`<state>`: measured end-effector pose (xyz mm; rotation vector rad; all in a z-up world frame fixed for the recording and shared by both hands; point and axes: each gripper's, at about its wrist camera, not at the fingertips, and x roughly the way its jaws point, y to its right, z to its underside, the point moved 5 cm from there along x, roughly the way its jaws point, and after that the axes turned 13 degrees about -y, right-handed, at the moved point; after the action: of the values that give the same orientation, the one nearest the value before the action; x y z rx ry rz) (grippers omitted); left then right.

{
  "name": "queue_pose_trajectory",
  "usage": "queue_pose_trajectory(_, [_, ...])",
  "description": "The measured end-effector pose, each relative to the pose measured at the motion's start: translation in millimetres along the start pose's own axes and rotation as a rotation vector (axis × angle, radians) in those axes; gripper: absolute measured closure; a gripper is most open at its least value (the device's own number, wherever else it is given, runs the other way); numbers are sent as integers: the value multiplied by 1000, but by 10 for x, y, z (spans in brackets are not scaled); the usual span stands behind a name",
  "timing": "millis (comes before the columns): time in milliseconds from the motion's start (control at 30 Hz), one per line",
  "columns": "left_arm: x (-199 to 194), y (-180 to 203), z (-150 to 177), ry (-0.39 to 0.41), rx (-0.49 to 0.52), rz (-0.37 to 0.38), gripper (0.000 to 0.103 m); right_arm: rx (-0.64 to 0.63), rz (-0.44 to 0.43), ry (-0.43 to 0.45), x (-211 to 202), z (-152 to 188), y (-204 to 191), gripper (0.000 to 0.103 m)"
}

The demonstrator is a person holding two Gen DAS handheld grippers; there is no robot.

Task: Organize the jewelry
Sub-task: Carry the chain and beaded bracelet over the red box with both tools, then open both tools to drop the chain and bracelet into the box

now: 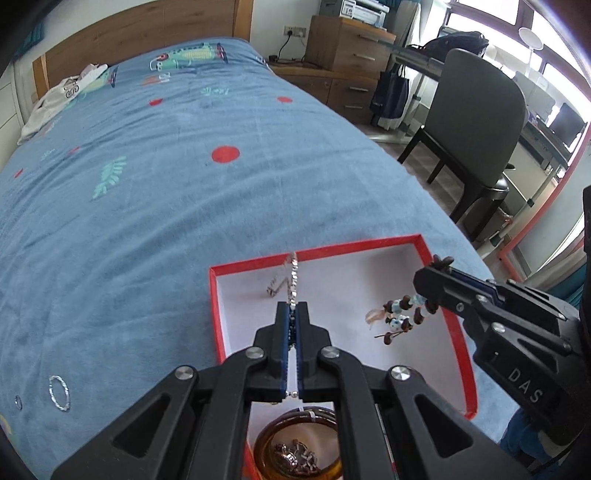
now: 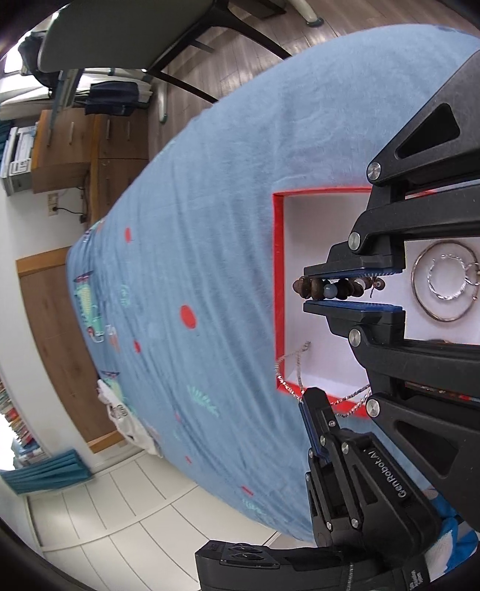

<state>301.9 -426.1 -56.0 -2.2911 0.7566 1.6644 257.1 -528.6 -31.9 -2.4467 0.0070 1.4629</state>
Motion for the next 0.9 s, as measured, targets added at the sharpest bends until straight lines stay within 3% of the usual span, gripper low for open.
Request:
queue_pose_trajectory(500, [422,-124,11,-73,-23,6,99,24,17,-58,386,-22,151,91])
queue_pose_trajectory(600, [439,-143,28,-84,-29,14,94,31,19,-62,395,-19,162,89])
queue_pose_trajectory(700, [444,-144,47,-97,-29,20,83,39,22,-60,374,-7,170,81])
queue_pose_trajectory(900, [380,-118,99,-107,-26,20,81,43,31,-59,273,30,176,78])
